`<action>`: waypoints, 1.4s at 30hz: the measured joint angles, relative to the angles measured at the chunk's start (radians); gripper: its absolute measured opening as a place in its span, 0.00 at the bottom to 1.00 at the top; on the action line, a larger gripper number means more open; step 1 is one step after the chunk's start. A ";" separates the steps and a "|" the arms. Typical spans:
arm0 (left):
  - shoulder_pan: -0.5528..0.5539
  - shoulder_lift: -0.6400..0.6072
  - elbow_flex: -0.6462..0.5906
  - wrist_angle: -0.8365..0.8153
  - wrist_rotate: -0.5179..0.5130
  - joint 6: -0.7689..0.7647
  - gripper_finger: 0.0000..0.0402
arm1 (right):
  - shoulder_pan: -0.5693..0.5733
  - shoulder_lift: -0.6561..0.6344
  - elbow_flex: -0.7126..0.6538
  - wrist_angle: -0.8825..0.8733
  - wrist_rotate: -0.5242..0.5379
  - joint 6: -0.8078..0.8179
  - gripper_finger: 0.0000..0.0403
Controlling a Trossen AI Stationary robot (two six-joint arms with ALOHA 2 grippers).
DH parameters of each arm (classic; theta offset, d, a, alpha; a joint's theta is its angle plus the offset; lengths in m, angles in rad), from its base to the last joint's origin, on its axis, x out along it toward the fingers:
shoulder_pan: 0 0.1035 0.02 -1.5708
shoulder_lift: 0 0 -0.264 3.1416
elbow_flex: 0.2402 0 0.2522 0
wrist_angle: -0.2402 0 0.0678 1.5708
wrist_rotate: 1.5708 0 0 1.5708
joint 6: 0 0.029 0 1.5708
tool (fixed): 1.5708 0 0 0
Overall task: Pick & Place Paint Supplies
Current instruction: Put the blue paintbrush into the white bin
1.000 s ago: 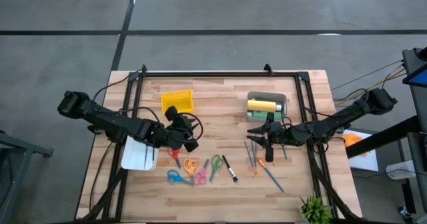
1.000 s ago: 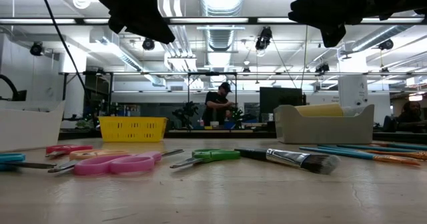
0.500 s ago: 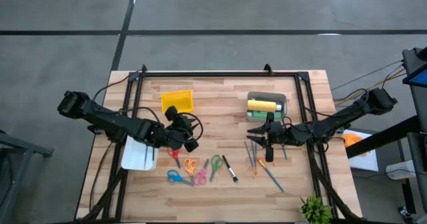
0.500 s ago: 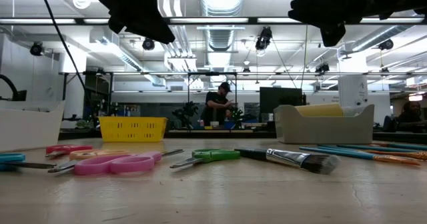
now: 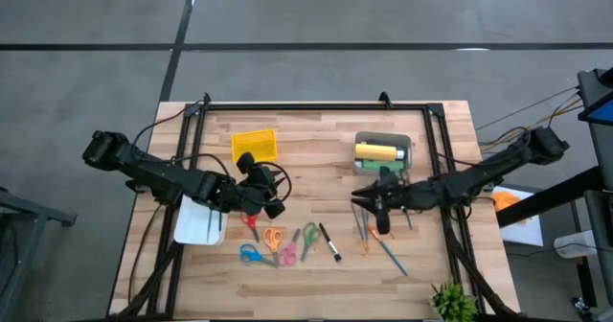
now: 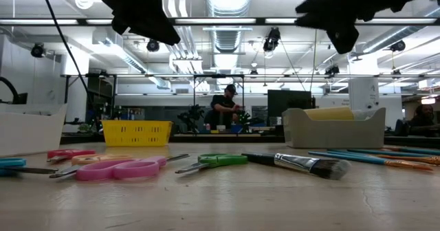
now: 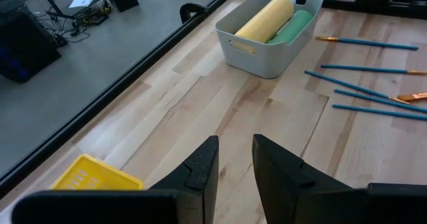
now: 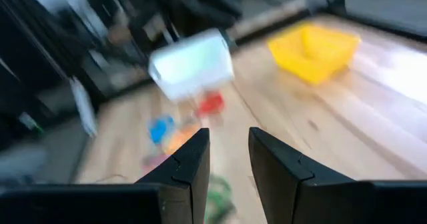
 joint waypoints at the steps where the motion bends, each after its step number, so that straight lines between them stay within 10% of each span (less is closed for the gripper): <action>1: 0.000 0.000 0.000 0.000 0.000 0.000 0.23 | 0.000 0.018 0.039 -0.080 0.002 0.021 0.25; 8: 0.000 0.000 0.000 0.000 0.000 0.000 0.23 | 0.000 0.193 0.352 -0.696 -0.041 0.382 0.25; 18: 0.000 0.000 0.000 -0.001 0.000 0.000 0.23 | -0.003 0.527 0.668 -1.118 -0.231 0.611 0.25; 42: 0.000 0.000 0.000 0.001 0.000 0.000 0.23 | -0.113 0.731 0.627 -1.072 -0.349 0.600 0.25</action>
